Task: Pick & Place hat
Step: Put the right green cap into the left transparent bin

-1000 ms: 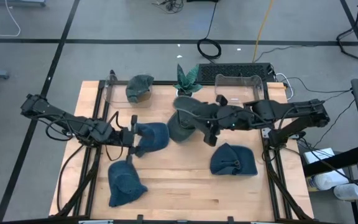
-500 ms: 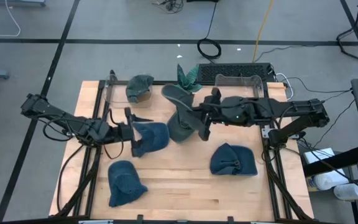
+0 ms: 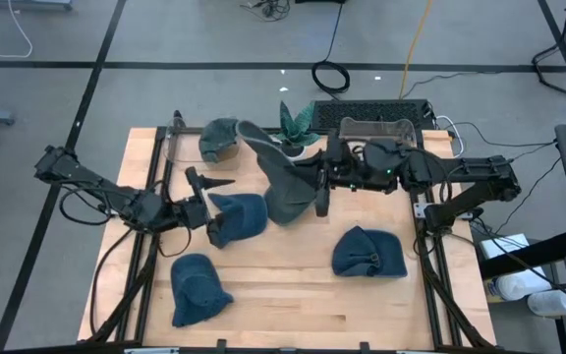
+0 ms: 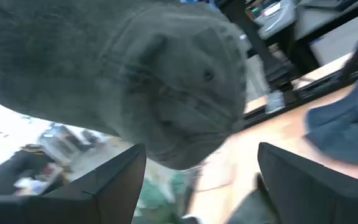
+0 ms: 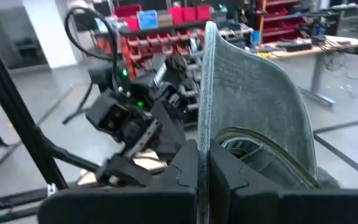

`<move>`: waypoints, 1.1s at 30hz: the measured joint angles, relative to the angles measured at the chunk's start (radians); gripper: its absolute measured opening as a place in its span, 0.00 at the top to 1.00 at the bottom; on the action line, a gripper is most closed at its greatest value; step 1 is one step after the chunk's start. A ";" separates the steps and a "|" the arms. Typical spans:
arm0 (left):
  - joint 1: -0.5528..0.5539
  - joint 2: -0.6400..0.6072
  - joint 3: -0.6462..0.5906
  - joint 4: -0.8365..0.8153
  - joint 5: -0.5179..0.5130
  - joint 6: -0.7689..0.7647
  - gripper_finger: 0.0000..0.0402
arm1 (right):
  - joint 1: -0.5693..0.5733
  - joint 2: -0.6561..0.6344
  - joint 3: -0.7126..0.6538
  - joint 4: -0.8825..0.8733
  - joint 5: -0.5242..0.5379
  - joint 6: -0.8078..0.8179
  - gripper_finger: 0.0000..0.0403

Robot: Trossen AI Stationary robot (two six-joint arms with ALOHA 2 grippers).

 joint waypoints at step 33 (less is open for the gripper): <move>-0.043 0.000 0.000 0.407 -0.261 0.642 0.30 | -0.134 0.036 -0.001 0.314 -0.150 -0.001 1.00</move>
